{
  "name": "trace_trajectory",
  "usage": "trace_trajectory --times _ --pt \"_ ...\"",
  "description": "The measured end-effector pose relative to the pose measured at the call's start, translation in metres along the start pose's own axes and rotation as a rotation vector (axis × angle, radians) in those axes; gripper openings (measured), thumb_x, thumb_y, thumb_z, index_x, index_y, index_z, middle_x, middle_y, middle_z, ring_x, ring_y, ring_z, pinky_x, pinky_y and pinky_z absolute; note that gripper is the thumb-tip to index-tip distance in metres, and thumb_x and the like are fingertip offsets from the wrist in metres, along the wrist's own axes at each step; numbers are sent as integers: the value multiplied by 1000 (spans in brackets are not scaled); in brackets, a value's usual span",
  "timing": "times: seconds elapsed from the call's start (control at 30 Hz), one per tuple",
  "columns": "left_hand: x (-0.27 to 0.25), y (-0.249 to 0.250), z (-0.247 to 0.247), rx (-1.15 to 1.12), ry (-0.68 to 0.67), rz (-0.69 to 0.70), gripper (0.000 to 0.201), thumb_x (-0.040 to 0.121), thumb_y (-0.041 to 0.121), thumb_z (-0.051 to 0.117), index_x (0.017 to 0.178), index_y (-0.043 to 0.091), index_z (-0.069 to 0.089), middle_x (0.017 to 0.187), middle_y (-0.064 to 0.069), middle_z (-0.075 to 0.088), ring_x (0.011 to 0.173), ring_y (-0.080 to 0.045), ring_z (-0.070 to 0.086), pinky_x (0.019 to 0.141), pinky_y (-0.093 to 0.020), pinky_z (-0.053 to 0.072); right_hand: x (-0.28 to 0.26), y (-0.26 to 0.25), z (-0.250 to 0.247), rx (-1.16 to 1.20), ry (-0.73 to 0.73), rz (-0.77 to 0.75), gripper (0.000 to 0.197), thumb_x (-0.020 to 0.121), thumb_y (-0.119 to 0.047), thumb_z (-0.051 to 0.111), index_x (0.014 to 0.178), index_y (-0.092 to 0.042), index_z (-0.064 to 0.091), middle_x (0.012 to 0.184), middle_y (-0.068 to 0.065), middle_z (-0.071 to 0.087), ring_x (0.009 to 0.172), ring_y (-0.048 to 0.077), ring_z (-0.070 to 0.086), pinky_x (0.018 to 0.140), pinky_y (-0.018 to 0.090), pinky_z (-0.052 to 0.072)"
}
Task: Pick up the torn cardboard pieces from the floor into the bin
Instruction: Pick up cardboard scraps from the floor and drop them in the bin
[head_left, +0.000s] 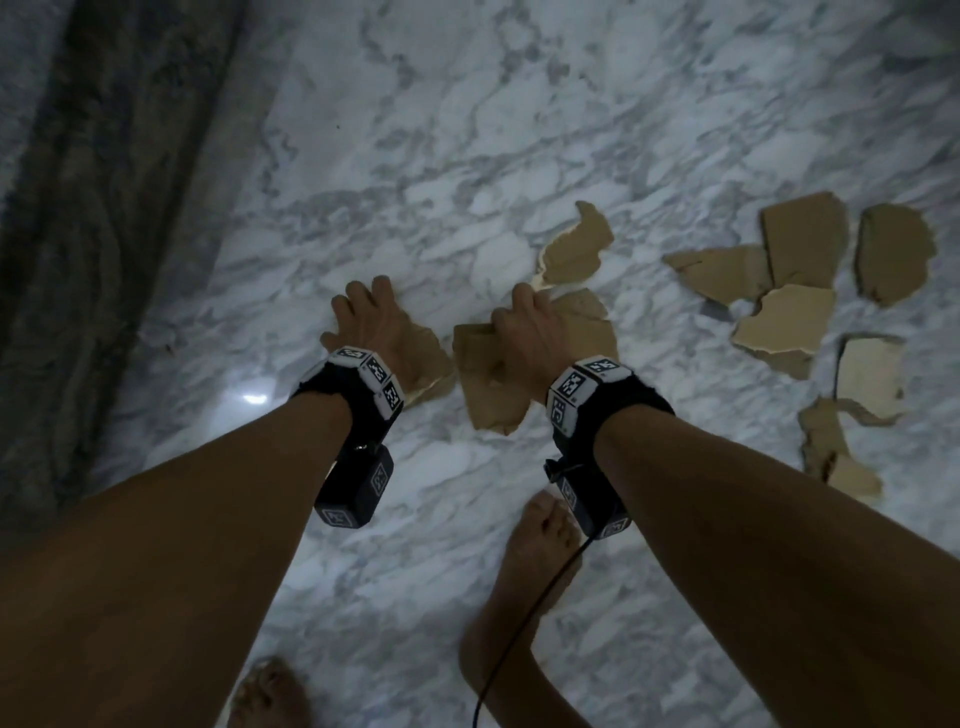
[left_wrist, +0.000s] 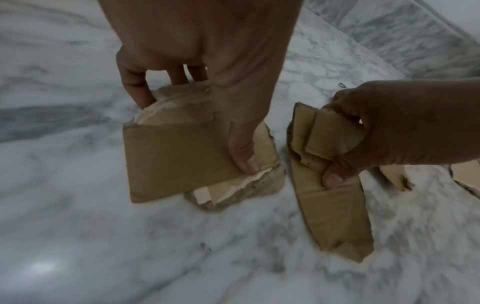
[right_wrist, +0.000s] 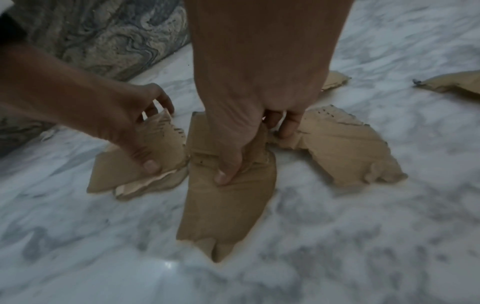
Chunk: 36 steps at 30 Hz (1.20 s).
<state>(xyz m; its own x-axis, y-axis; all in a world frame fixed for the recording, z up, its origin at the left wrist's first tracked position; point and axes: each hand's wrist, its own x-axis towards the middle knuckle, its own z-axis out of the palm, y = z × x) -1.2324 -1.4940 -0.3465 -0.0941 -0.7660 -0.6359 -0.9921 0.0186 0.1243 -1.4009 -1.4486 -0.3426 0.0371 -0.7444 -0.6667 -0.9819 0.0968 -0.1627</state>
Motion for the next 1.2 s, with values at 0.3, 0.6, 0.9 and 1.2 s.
trace_trajectory --times 0.3,0.6,0.9,1.2 --pt "-21 3 -3 -54 0 -49 81 65 40 82 124 6 37 126 -16 36 123 -33 34 90 -53 38 -6 48 -29 28 -2 147 70 79 -40 73 139 -26 38 160 7 -6 146 40 -8 103 75 17" --pt "-21 9 0 -1 -46 -25 61 73 30 72 121 12 37 120 -12 46 115 -32 43 90 -53 40 -6 72 -10 183 162 4 70 75 -7 68 137 -16 38 142 12 33 98 44 54 62 42 44" --pt "-53 37 -35 -22 -125 75 43 89 25 51 126 7 36 125 -14 48 121 -33 43 97 -50 38 -40 62 -12 287 227 22 20 82 2 51 93 -12 41 93 19 59 81 35 58 60 33 30" --pt "-140 60 -103 -131 -74 257 31 94 41 46 99 10 45 107 -12 58 99 -30 57 88 -44 47 -156 45 -43 539 356 254 17 89 0 44 83 -11 33 61 -3 31 52 17 32 52 31 23"
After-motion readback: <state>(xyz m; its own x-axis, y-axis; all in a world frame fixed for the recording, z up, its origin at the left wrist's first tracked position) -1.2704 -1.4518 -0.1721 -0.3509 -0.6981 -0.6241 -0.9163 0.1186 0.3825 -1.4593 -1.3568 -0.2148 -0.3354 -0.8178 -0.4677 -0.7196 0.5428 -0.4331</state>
